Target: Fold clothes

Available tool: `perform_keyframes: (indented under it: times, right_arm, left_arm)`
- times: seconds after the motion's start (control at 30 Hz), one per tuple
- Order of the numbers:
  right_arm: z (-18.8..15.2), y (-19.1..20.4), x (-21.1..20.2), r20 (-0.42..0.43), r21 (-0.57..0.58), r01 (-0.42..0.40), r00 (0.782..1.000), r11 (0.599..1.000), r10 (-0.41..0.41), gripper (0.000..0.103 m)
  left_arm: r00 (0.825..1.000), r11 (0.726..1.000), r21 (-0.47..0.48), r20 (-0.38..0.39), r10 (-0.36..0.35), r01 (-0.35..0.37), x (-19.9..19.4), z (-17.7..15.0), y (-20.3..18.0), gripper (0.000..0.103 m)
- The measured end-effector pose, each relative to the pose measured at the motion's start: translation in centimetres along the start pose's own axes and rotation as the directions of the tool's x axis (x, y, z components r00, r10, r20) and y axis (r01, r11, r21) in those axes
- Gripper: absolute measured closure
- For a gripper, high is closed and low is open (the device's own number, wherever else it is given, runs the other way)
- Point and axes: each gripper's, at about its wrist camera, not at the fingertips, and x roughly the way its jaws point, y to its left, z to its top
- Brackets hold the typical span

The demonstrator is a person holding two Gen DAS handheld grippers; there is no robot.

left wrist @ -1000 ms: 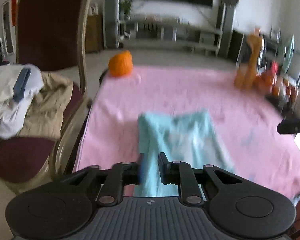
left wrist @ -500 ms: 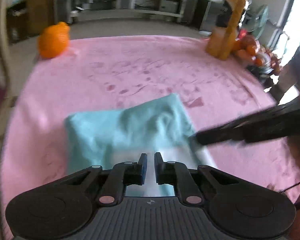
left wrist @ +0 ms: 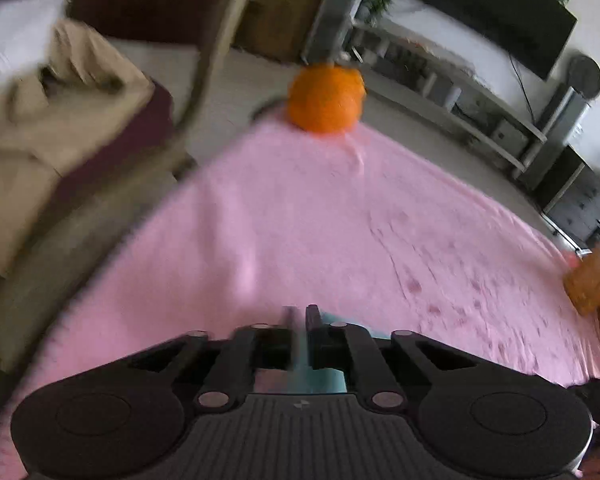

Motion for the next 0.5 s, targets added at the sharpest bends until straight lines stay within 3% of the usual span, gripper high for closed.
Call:
perform_keyframes:
  times: [0.07, 0.13, 0.27, 0.33, 0.37, 0.43, 0.5]
  right_arm:
    - [0.1, 0.6, -1.0, 0.027, -0.038, 0.021, 0.999, 0.999, -0.02, 0.096]
    - [-0.3, 2.0, -0.9, -0.027, -0.112, -0.012, 1.0, 0.994, 0.01, 0.096]
    - [-1.6, 5.1, 1.9, -0.16, -0.254, -0.044, 0.987, 0.966, 0.003, 0.096]
    - [-1.5, 4.5, 2.7, -0.134, -0.195, -0.001, 0.991, 0.981, -0.025, 0.091]
    - [-1.4, 4.1, 3.1, -0.119, -0.163, 0.02, 0.992, 0.986, -0.04, 0.099]
    - [-1.1, 3.4, 2.6, -0.057, -0.082, 0.063, 0.996, 0.995, -0.068, 0.1]
    - [-0.8, 3.3, 0.2, 0.046, -0.036, 0.128, 0.991, 0.991, -0.126, 0.086]
  left_arm:
    - [0.998, 0.997, 0.054, -0.001, -0.059, 0.059, -0.7, 0.6, -0.1, 0.098]
    - [0.991, 0.979, 0.155, -0.045, -0.123, 0.129, -0.2, 0.5, -1.4, 0.097]
    - [0.997, 0.976, 0.21, -0.067, -0.042, 0.055, 2.0, 0.3, -2.5, 0.09]
    - [0.997, 0.971, 0.237, -0.075, 0.001, 0.017, 3.0, 0.2, -3.1, 0.089]
    - [0.997, 0.968, 0.25, -0.079, 0.022, -0.002, 3.6, 0.2, -3.3, 0.089]
    - [0.989, 0.967, 0.217, -0.023, 0.143, -0.135, 2.1, 0.9, -2.6, 0.096]
    - [0.987, 0.964, 0.215, 0.003, 0.161, -0.158, -0.8, 1.0, -1.6, 0.096]
